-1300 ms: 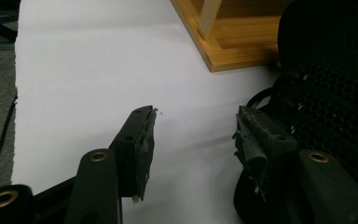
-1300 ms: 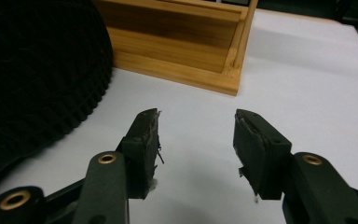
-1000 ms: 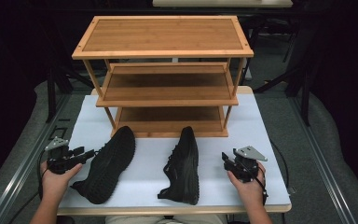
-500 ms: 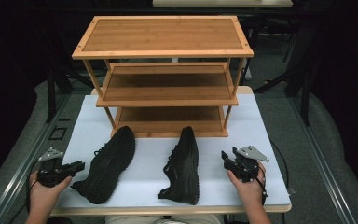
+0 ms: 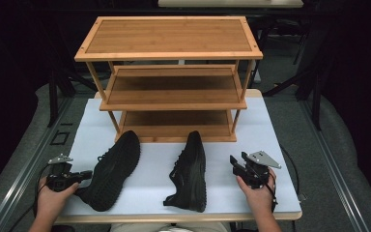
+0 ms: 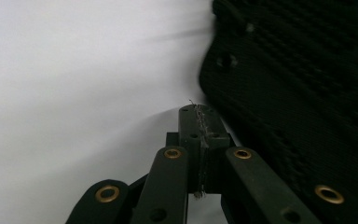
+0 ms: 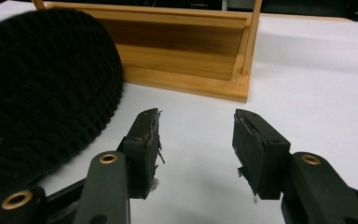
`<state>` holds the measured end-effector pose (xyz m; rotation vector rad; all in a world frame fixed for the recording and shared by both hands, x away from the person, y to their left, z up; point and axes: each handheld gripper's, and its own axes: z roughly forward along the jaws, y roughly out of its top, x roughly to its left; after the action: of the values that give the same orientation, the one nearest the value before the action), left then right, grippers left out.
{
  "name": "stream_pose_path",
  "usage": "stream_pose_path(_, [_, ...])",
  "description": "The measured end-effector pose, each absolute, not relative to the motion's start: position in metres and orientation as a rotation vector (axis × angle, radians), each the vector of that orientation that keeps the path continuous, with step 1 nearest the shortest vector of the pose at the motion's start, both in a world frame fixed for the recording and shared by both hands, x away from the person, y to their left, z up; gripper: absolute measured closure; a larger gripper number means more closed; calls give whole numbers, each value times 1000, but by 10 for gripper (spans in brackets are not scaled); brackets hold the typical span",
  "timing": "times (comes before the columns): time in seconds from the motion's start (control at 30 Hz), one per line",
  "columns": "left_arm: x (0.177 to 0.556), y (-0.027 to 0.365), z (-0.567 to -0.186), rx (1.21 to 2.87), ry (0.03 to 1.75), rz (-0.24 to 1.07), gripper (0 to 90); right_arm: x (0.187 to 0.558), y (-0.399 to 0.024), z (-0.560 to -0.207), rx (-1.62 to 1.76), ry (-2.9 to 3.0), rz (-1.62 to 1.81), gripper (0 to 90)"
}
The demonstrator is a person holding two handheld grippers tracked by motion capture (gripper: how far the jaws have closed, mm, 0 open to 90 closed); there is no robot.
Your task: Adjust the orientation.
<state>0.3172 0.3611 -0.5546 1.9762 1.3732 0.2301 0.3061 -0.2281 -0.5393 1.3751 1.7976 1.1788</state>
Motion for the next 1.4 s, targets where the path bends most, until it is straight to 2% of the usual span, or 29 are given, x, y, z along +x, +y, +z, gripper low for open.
stream_pose_path(0.23, [310,356,-550,1967,1278,150,900,310,-224,-538,1372,1791,1202,504])
stream_pose_path(0.6, [299,345,-536,1947,1172,157,899,316,-223,-538,1381,1782,1243,505])
stream_pose_path(0.93, [292,325,-519,1968,1150,190,899,318,-227,-539,1413,1777,1262,506])
stream_pose_path(1.13, [288,324,-510,1905,1137,129,899,324,-223,-539,1414,1770,1294,507])
stream_pose_path(1.4, [274,292,-488,1945,1021,169,895,329,-223,-537,1411,1750,1329,510])
